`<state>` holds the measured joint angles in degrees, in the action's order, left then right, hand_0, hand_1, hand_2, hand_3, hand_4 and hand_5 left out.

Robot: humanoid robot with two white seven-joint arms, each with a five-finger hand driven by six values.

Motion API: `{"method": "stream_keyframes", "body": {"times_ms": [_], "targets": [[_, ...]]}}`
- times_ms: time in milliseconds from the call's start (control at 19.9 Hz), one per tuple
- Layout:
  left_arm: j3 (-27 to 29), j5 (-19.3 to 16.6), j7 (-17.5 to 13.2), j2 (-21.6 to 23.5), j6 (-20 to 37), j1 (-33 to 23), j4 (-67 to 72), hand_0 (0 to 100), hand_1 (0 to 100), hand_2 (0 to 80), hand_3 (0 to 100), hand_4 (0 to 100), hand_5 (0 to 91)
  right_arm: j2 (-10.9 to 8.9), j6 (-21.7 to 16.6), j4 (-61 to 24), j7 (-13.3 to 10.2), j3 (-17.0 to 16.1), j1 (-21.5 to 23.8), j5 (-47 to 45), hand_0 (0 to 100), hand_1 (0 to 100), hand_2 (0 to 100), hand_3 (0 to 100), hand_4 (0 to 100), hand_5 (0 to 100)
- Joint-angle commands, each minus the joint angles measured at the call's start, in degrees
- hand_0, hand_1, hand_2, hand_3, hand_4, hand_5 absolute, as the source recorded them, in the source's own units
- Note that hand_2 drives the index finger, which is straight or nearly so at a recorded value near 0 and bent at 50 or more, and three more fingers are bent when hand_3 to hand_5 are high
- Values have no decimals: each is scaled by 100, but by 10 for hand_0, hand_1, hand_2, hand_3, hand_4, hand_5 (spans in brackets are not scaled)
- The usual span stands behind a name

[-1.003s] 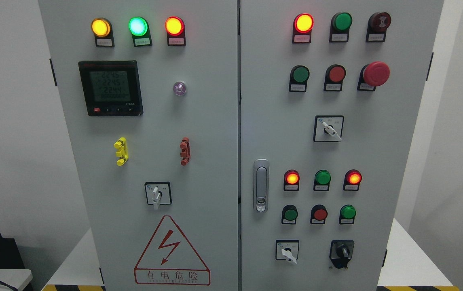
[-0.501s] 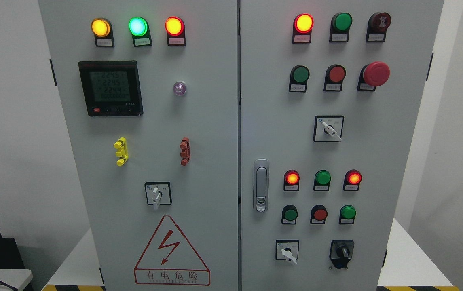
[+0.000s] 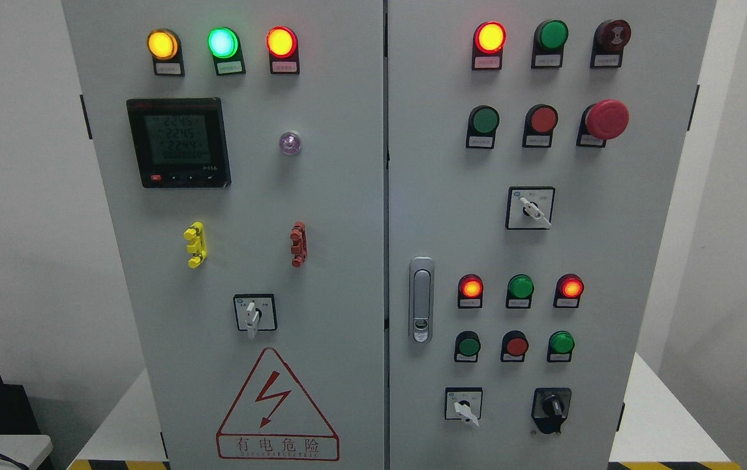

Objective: Turn on light switch 1

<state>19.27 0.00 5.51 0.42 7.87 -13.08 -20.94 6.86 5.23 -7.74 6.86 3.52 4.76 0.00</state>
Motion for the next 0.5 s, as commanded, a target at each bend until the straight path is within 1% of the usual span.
{"method": "stream_keyframes", "body": {"times_ms": [0,50,150,251,301,351,401,451], "targets": [[928,-26,29,213,398,-160,-1298,437,65,0,3,27,0,0,-5,0,-1,0,-2,-105,120,389,0,0,0,0],[1069,-35,81,222,460,-178,-1534,437,60,0,5,27,0,0,-5,0,-1,0,-2,-97,120,389,0,0,0,0],[1202,-61,371,204,470,-195,-2096,442,55,0,22,47,0,0,-5,0,-1,0,-2,-97,120,389,0,0,0,0],[1281,-62,425,231,470,-213,-2615,451,51,0,39,73,0,0,-5,0,-1,0,-2,-105,120,389,0,0,0,0],[1377,-62,425,231,452,-213,-2852,457,49,0,66,99,0,0,-5,0,-1,0,-2,-97,120,389,0,0,0,0],[1447,-62,416,283,443,-204,-3081,463,43,0,126,168,0,0,-5,0,-1,0,-2,-105,120,389,0,0,0,0],[1457,-62,425,301,452,-195,-3309,465,40,0,127,172,0,0,-5,0,-1,0,-2,-105,120,389,0,0,0,0],[1474,-62,442,319,461,-195,-3538,475,28,0,197,240,0,0,-5,0,-1,0,-2,-97,120,389,0,0,0,0]]}}
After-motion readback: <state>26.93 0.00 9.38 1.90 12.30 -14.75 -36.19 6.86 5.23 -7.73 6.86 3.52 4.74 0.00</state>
